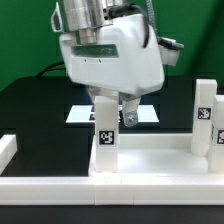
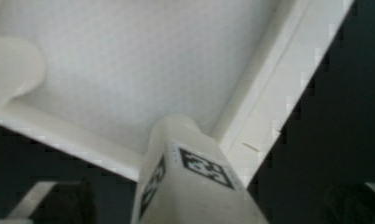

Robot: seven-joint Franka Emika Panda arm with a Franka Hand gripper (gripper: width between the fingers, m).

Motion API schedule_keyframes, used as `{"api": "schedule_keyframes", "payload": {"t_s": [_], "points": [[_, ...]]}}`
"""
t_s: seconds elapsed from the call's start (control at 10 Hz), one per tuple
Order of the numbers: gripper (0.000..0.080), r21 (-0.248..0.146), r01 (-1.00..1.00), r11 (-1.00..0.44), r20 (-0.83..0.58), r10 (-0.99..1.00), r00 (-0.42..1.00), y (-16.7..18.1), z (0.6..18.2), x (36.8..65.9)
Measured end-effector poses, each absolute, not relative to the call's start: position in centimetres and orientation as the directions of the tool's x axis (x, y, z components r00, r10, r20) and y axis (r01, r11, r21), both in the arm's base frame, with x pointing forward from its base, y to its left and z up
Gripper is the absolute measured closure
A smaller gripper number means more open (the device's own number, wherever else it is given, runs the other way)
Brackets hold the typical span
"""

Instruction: Assemble desk

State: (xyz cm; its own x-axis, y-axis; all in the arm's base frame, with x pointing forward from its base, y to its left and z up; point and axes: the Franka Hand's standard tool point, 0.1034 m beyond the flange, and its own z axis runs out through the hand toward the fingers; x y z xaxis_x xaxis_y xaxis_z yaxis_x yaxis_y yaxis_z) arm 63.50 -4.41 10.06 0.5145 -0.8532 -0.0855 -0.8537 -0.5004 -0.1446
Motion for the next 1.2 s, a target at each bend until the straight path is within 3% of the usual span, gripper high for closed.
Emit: {"api": "schedule_keyframes", "payload": {"t_s": [0.3, 0.4, 0.5, 0.6, 0.8, 1.0, 1.2], "points": [[0.0151, -0.158, -0.719, -0.677, -0.05, -0.722, 0.69, -4.5, 10.1, 63.5], [0.0151, -0.146, -0.519, -0.842, 0.003, -0.525, 0.851, -5.1, 10.4, 63.7], [0.0151, -0.109, -0.278, -0.954, 0.022, -0.282, 0.959, -5.4, 10.7, 63.8], [0.0151, -0.095, -0.183, -0.979, 0.02, -0.185, 0.983, -5.2, 10.8, 63.8], [0.0177, -0.096, -0.234, -0.967, 0.016, -0.237, 0.971, -5.3, 10.7, 63.8], [0.0507, -0.096, -0.313, -0.945, 0.008, -0.315, 0.949, -5.4, 10.7, 63.8], [0.0507, -0.092, -0.406, -0.909, -0.001, -0.408, 0.913, -5.7, 10.7, 63.7]]}}
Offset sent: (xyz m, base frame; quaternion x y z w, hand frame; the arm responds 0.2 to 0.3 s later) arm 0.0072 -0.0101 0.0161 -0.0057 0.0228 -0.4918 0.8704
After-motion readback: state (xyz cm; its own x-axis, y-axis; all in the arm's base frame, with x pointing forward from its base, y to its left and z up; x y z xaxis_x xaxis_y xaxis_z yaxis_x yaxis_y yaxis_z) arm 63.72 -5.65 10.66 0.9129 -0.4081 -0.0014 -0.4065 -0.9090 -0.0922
